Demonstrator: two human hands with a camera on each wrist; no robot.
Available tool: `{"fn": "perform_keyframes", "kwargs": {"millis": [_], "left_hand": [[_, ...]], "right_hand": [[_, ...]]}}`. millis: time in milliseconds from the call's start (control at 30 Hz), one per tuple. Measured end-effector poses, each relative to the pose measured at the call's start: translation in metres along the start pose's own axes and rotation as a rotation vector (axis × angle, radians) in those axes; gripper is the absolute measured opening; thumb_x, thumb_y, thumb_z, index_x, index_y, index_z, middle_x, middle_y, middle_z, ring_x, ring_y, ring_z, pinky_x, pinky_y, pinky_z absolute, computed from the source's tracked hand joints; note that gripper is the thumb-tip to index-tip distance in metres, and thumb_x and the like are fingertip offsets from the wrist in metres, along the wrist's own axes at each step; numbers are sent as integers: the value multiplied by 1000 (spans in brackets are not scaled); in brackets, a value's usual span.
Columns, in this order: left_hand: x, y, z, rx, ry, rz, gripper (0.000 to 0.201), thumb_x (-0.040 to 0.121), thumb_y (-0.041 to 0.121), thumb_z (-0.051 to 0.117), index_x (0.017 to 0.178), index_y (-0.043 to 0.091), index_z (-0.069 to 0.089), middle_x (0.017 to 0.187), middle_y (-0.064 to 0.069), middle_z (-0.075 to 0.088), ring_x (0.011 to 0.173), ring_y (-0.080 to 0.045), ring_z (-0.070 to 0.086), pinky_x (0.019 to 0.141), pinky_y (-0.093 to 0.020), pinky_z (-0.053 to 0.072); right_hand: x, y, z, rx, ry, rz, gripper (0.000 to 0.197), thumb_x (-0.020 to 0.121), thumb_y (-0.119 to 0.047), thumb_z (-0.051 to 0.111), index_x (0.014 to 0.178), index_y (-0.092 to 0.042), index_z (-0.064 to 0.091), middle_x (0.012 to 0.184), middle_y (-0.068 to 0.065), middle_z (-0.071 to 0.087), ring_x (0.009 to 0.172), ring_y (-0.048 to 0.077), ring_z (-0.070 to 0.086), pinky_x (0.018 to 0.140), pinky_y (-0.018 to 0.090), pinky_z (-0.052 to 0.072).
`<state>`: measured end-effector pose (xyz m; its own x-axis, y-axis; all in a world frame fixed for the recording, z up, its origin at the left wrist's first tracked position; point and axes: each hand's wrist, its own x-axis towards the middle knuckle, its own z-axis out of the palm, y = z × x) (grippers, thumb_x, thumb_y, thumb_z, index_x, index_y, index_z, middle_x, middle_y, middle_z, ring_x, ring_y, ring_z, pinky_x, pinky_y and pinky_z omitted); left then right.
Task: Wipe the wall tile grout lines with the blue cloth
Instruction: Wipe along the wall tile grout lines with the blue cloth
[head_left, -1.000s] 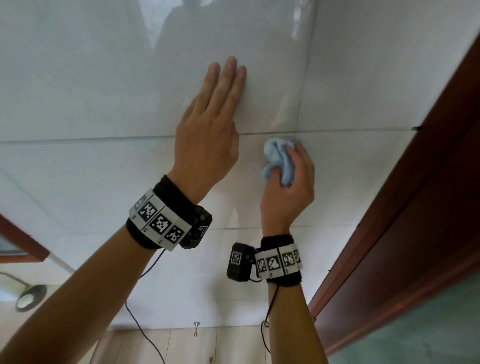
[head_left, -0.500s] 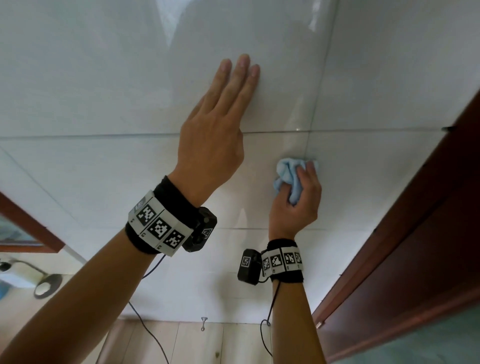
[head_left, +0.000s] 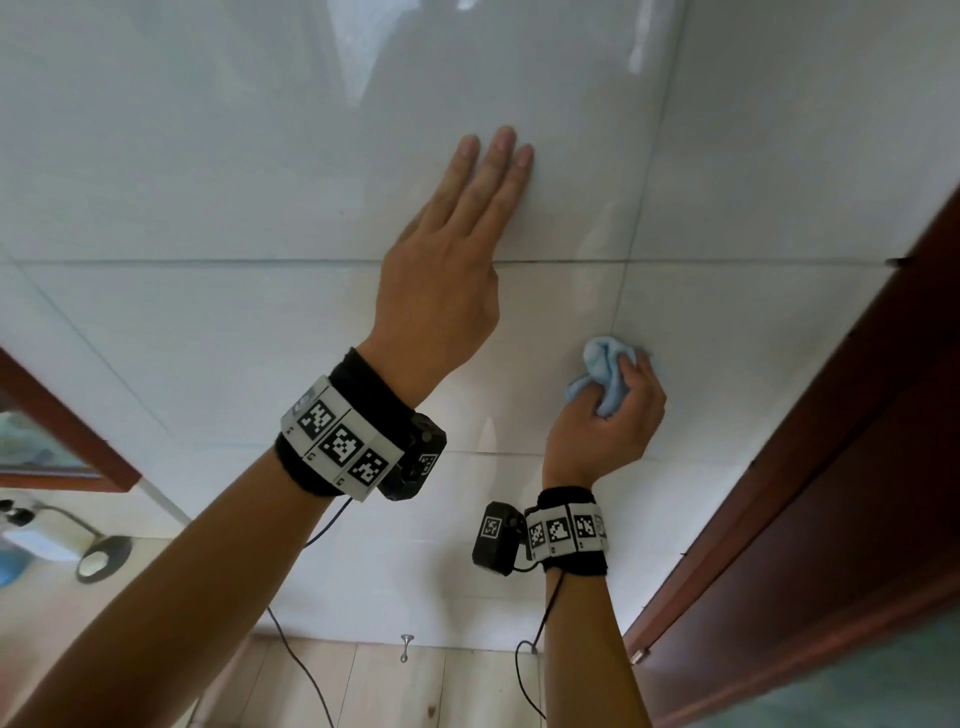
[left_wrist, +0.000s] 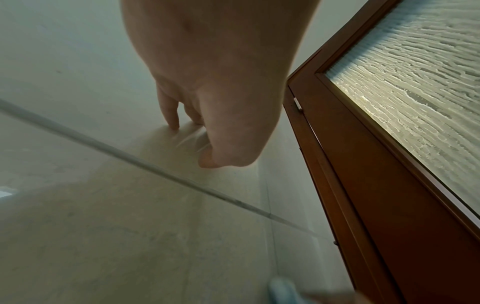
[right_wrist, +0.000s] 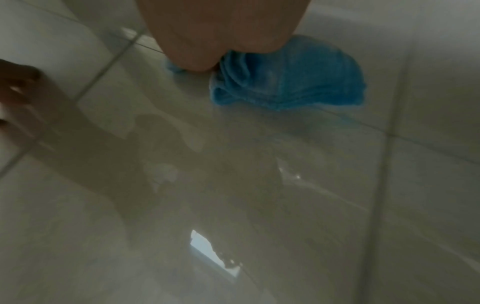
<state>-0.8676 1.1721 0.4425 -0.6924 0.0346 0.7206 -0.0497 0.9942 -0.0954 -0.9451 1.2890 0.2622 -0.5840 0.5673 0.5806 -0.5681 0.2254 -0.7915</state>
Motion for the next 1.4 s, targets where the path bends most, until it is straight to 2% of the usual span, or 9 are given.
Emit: {"fn": "perform_keyframes", "kwargs": {"millis": [167,267,467,567,800,1033,1133,1233,1400], "left_hand": [[0,-5,-1,6,-9,29,88,88,-8,44,167,20,18,175,5,14,162,-15,8,93,-9,33],[1,-8,-1,8,-13,44,88,89,-10,43,168,21,18,175,5,13,162,-14,7,89,-10,37],[1,-5,3,64,-33,37,84,93,-10,38,168,21,15,175,4,11,162,-15,6,81,-12,34],[0,-3,6,112,-15,27,82,94,-7,38,168,19,14,175,3,10,162,-18,6,88,-12,33],[-4,2,10,89,-2,13,81,93,-4,39,168,16,15,175,-2,12,162,-22,8,102,-17,39],[-6,1,13,127,-26,8,87,89,-4,40,168,16,9,176,0,7,162,-21,4,109,-14,25],[-7,-2,9,99,-27,32,87,89,-2,43,168,15,11,176,-2,8,162,-21,5,120,-23,26],[-13,-3,1,6,-22,57,86,89,3,51,167,13,17,175,-5,13,162,-24,11,128,-39,23],[-53,13,3,-269,-45,19,67,97,15,55,161,12,36,169,-4,32,150,-25,39,118,-38,37]], "right_hand": [[39,-51,25,149,3,-151,32,80,13,71,109,1,74,123,13,71,120,27,65,104,39,52],[42,-63,35,210,-44,-221,28,84,13,72,110,3,73,123,15,71,118,29,66,105,33,49],[20,-17,27,130,-76,-284,33,85,14,74,114,-2,72,127,17,69,116,31,66,103,34,51],[-5,17,14,74,-97,-280,42,86,13,75,120,-9,67,127,19,68,117,31,65,100,40,56],[-55,71,-14,-69,-116,-143,36,91,1,68,123,-16,64,132,11,66,119,32,65,105,28,52],[-65,76,-23,-118,-146,5,27,93,-4,65,118,-5,72,136,15,66,125,31,63,107,26,49],[-55,59,-26,-103,-141,91,33,84,3,70,115,-9,73,132,9,68,123,26,64,104,30,51],[-37,33,-34,-59,-145,203,36,79,6,69,111,-12,71,120,0,69,114,15,64,97,20,51],[26,9,-67,-33,-474,250,20,85,3,73,97,-11,68,95,0,67,87,6,63,81,18,51]]}}
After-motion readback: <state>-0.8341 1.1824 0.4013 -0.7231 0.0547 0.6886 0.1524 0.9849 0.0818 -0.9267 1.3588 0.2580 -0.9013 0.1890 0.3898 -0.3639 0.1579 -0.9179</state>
